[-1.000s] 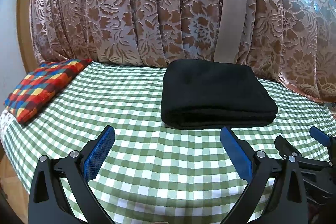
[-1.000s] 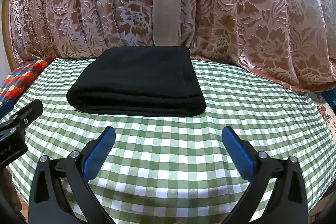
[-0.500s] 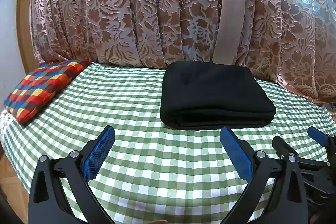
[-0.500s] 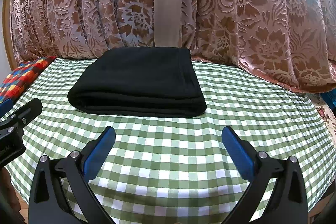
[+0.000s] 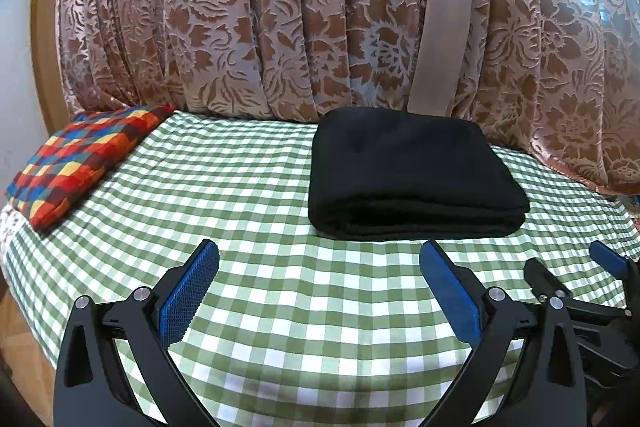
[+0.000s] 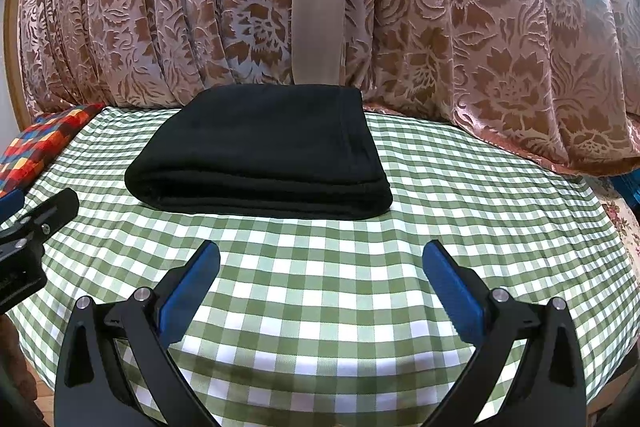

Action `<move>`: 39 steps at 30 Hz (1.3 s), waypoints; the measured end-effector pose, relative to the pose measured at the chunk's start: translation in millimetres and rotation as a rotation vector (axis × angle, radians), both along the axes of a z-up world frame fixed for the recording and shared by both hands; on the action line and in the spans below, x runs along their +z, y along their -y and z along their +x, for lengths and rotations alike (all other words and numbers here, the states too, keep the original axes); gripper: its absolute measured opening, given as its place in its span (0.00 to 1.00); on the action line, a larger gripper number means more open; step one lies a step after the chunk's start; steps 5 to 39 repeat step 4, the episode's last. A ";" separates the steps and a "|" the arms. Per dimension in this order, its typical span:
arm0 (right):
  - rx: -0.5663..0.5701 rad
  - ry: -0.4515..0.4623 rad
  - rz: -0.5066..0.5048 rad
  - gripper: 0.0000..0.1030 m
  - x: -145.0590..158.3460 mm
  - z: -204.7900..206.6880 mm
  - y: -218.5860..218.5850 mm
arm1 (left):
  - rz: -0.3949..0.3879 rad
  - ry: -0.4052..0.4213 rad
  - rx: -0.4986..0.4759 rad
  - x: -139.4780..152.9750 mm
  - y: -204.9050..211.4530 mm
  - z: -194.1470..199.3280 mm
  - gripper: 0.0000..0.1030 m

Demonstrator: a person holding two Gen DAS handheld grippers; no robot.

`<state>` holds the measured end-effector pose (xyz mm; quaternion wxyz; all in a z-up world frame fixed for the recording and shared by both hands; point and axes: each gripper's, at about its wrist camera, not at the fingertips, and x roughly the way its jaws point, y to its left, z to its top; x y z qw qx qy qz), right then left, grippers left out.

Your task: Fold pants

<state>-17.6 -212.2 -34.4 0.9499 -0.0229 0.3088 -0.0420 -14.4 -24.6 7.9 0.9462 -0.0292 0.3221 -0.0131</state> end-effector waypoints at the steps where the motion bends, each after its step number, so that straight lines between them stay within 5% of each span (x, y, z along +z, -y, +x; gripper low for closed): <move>1: 0.001 0.001 0.001 0.98 0.0 0.7 0.9 | -0.006 -0.005 0.000 -1.2 -0.5 0.8 0.96; 39: 0.001 0.001 0.000 0.98 0.1 2.2 2.2 | -0.010 -0.017 -0.002 -4.1 -1.3 2.6 0.96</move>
